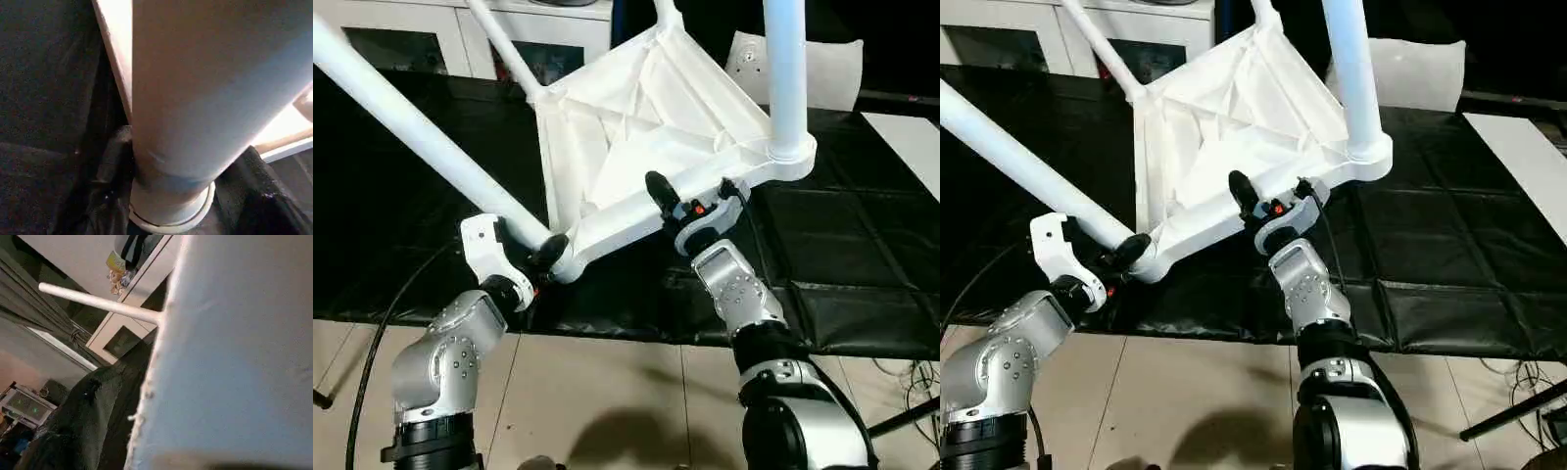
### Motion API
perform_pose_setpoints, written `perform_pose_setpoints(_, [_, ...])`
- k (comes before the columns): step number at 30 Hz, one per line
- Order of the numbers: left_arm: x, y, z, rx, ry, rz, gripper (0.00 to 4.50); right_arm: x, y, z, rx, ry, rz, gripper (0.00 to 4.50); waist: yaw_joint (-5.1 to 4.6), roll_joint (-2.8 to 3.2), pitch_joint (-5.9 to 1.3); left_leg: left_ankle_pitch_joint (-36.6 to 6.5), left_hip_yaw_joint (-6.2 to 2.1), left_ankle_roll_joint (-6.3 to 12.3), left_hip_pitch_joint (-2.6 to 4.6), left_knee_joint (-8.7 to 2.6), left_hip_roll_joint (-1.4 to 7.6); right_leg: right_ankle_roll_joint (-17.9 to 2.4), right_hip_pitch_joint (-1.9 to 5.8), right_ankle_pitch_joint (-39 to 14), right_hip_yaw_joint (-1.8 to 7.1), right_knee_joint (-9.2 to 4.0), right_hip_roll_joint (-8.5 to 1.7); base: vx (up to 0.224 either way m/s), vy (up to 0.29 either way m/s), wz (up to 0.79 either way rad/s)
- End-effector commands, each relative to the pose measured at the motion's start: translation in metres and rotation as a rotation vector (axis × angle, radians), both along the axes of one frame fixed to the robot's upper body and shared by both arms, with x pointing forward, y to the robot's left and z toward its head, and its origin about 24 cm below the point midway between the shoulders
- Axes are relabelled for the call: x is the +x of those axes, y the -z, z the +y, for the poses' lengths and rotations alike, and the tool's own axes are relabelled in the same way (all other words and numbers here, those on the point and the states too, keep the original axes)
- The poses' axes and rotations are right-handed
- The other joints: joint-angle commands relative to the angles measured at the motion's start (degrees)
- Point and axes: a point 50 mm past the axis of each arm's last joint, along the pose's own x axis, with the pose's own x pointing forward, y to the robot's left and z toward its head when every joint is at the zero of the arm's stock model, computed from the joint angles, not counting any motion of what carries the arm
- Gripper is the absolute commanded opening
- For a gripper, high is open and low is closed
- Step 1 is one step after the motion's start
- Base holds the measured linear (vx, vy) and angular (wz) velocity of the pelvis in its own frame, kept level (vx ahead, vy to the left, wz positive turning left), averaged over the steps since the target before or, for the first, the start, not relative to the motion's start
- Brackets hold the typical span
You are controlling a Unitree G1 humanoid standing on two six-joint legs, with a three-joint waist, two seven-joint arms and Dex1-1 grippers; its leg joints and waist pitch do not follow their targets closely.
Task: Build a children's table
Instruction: Flip table
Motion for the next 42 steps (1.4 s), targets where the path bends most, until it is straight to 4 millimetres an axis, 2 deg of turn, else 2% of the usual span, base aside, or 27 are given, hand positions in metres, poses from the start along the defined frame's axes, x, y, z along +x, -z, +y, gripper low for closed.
perform_pose_setpoints(1, [-0.008, 0.016, -0.022, -0.086, 0.138, 0.079, 2.07, 0.006, -0.034, 0.034, 0.092, -0.063, -0.106, 3.35, -0.04, -0.15, -3.64, -2.3, -0.71, 3.21, 0.83, -3.5, 2.96, -9.7, 2.92, -0.3, 3.91, -3.38, -5.99, 0.0, 0.0, 0.0])
perform_pose_setpoints(6, [-0.008, 0.016, -0.022, -0.074, 0.14, 0.079, 2.07, 0.006, -0.033, 0.034, 0.092, -0.064, -0.104, 2.93, -0.04, -0.15, -3.62, -2.6, -0.69, 3.16, 0.85, -3.51, 2.97, -9.6, 2.87, -0.9, 3.89, -3.44, -5.95, 0.0, 0.0, 0.0])
perform_pose_setpoints(7, [-0.008, 0.017, -0.022, -0.072, 0.141, 0.079, 2.07, 0.006, -0.033, 0.035, 0.09, -0.063, -0.103, 2.87, -0.01, 0.03, -3.66, -2.6, -0.67, 3.11, 0.9, -3.45, 2.95, -9.7, 2.83, -0.7, 3.89, -3.39, -5.91, 0.0, 0.0, 0.0])
perform_pose_setpoints(8, [-0.008, 0.017, -0.022, -0.071, 0.142, 0.08, 2.07, 0.006, -0.032, 0.035, 0.09, -0.062, -0.102, 2.65, -0.03, -0.04, -3.65, -2.7, -0.64, 3.18, 0.88, -3.46, 2.94, -9.7, 2.83, -0.7, 3.89, -3.44, -5.91, 0.0, 0.0, 0.0])
perform_pose_setpoints(12, [-0.008, 0.019, -0.022, -0.057, 0.149, 0.079, 2.07, 0.005, -0.031, 0.034, 0.089, -0.059, -0.103, 2.5, -0.01, -0.1, -3.65, -2.8, -0.68, 3.09, 0.9, -3.49, 2.95, -9.7, 2.86, -1.0, 3.9, -3.47, -5.95, 0.0, 0.0, 0.0])
perform_pose_setpoints(13, [-0.008, 0.019, -0.022, -0.053, 0.151, 0.078, 2.07, 0.005, -0.031, 0.034, 0.088, -0.058, -0.104, 2.3, -0.01, -0.01, -3.68, -2.8, -0.67, 3.12, 0.91, -3.47, 2.97, -9.7, 2.86, -0.9, 3.9, -3.43, -5.93, 0.0, 0.0, 0.0])
perform_pose_setpoints(19, [-0.008, 0.019, -0.02, 0.04, 0.161, 0.051, 2.07, 0.006, -0.031, 0.033, 0.085, -0.043, -0.106, 2.15, -0.07, -0.13, -3.73, -2.2, -0.68, 3.53, 0.84, -3.45, 2.91, -9.8, 2.88, -0.1, 3.88, -3.29, -5.89, 0.0, 0.0, 0.0])
perform_pose_setpoints(20, [-0.007, 0.017, -0.019, 0.039, 0.166, 0.038, 2.42, 0.007, -0.032, 0.032, 0.085, -0.037, -0.109, 2.13, -0.05, -0.09, -3.7, -2.2, -0.67, 3.48, 0.88, -3.45, 2.94, -9.8, 2.86, -0.2, 3.88, -3.32, -5.91, 0.0, 0.0, 0.0])
perform_pose_setpoints(22, [-0.007, 0.013, -0.017, 0.048, 0.177, 0.003, 2.77, 0.008, -0.034, 0.028, 0.084, -0.016, -0.117, 2.11, -0.03, -0.07, -3.8, -1.8, -0.66, 3.47, 0.87, -3.42, 2.92, -9.9, 2.88, 0.3, 3.89, -3.21, -5.9, 0.0, 0.0, 0.0])
perform_pose_setpoints(23, [-0.008, 0.011, -0.016, 0.048, 0.192, -0.013, 2.8, 0.01, -0.036, 0.026, 0.082, 0.001, -0.122, 2.11, 0.0, -0.05, -3.85, -1.4, -0.68, 3.53, 0.87, -3.38, 2.93, -9.9, 2.88, 0.7, 3.88, -3.14, -5.92, 0.0, 0.0, 0.0])
perform_pose_setpoints(24, [-0.009, 0.009, -0.014, 0.066, 0.197, -0.031, 2.88, 0.011, -0.038, 0.022, 0.081, 0.022, -0.13, 2.1, 0.07, 0.23, -3.92, -0.7, -0.72, 3.69, 0.83, -3.33, 2.91, -10.1, 2.85, 1.6, 3.84, -2.96, -5.89, 0.0, 0.0, 0.0])
perform_pose_setpoints(25, [-0.01, 0.008, -0.013, 0.076, 0.2, -0.041, 2.99, 0.012, -0.04, 0.019, 0.08, 0.034, -0.133, 2.1, -0.02, 0.11, -4.03, 0.2, -0.73, 4.0, 0.82, -3.26, 2.99, -10.3, 2.8, 3.2, 3.83, -2.76, -5.8, 0.0, 0.0, 0.0])
perform_pose_setpoints(26, [-0.012, 0.005, -0.012, 0.087, 0.22, -0.063, 3.06, 0.014, -0.043, 0.013, 0.073, 0.066, -0.146, 2.09, 0.07, 0.43, -4.14, 0.8, -0.79, 4.13, 0.79, -3.17, 2.97, -10.4, 2.83, 4.3, 3.81, -2.58, -5.85, 0.0, 0.0, 0.0])
perform_pose_setpoints(27, [-0.016, 0.003, -0.011, 0.1, 0.242, -0.085, 3.06, 0.016, -0.046, 0.007, 0.064, 0.092, -0.154, 2.09, -0.04, 0.49, -4.18, 1.6, -0.78, 4.53, 0.7, -3.07, 3.0, -10.9, 2.76, 5.9, 3.82, -2.42, -5.8, 0.0, 0.0, 0.0])
perform_pose_setpoints(31, [-0.025, -0.001, -0.009, 0.106, 0.28, -0.119, 3.36, 0.018, -0.05, -0.004, 0.034, 0.144, -0.176, 2.08, -0.05, 0.39, -4.2, 1.3, -0.52, 5.09, 0.47, -2.81, 2.81, -11.5, 2.52, 7.2, 3.88, -2.19, -5.58, 0.0, 0.0, 0.0])
perform_pose_setpoints(34, [-0.042, -0.006, -0.004, 0.175, 0.34, -0.164, 3.53, 0.019, -0.062, -0.03, -0.018, 0.247, -0.228, 2.07, 0.1, 0.43, -3.96, -1.0, -0.46, 4.15, 0.51, -2.99, 2.95, -10.8, 2.43, 3.9, 3.88, -2.38, -5.55, 0.0, 0.0, 0.0])
perform_pose_setpoints(36, [-0.044, -0.008, -0.005, 0.201, 0.36, -0.191, 3.74, 0.019, -0.065, -0.036, -0.037, 0.275, -0.241, 2.05, 0.17, 0.22, -3.85, -1.4, -0.46, 3.72, 0.7, -3.14, 2.99, -10.0, 2.24, 2.5, 3.88, -2.54, -5.33, 0.0, 0.0, 0.0])
perform_pose_setpoints(37, [-0.046, -0.012, -0.006, 0.228, 0.378, -0.227, 3.81, 0.018, -0.067, -0.042, -0.061, 0.299, -0.255, 2.05, 0.26, 0.34, -3.74, -2.0, -0.39, 3.31, 0.92, -3.19, 2.99, -9.5, 2.03, 1.8, 3.9, -2.61, -5.19, 0.0, 0.0, 0.0])
perform_pose_setpoints(39, [-0.047, -0.018, -0.008, 0.271, 0.399, -0.283, 3.83, 0.015, -0.07, -0.05, -0.108, 0.331, -0.278, 2.05, 0.42, 0.31, -3.74, -2.1, -0.45, 2.59, 1.0, -3.29, 3.04, -8.7, 2.0, 1.5, 3.92, -2.56, -5.13, 0.0, 0.0, 0.0])
perform_pose_setpoints(40, [-0.047, -0.02, -0.009, 0.286, 0.406, -0.297, 4.11, 0.014, -0.071, -0.052, -0.119, 0.338, -0.281, 2.04, 0.57, 0.26, -3.66, -2.1, -0.42, 2.07, 1.0, -3.32, 3.1, -8.1, 1.97, 1.5, 3.95, -2.58, -5.14, 0.0, 0.0, 0.0])
perform_pose_setpoints(41, [-0.047, -0.024, -0.011, 0.322, 0.422, -0.33, 4.11, 0.012, -0.071, -0.057, -0.168, 0.361, -0.291, 2.04, 0.54, 0.25, -3.7, -2.0, -0.45, 1.77, 0.99, -3.32, 3.07, -8.1, 2.0, 1.8, 3.95, -2.45, -5.16, 0.0, 0.0, 0.0])
perform_pose_setpoints(42, [-0.047, -0.025, -0.012, 0.337, 0.428, -0.342, 4.11, 0.011, -0.071, -0.059, -0.191, 0.37, -0.296, 2.04, 0.63, -0.01, -3.67, -1.6, -0.46, 1.52, 0.95, -3.31, 3.01, -7.7, 2.07, 2.3, 3.96, -2.45, -5.12, 0.0, 0.0, 0.0])
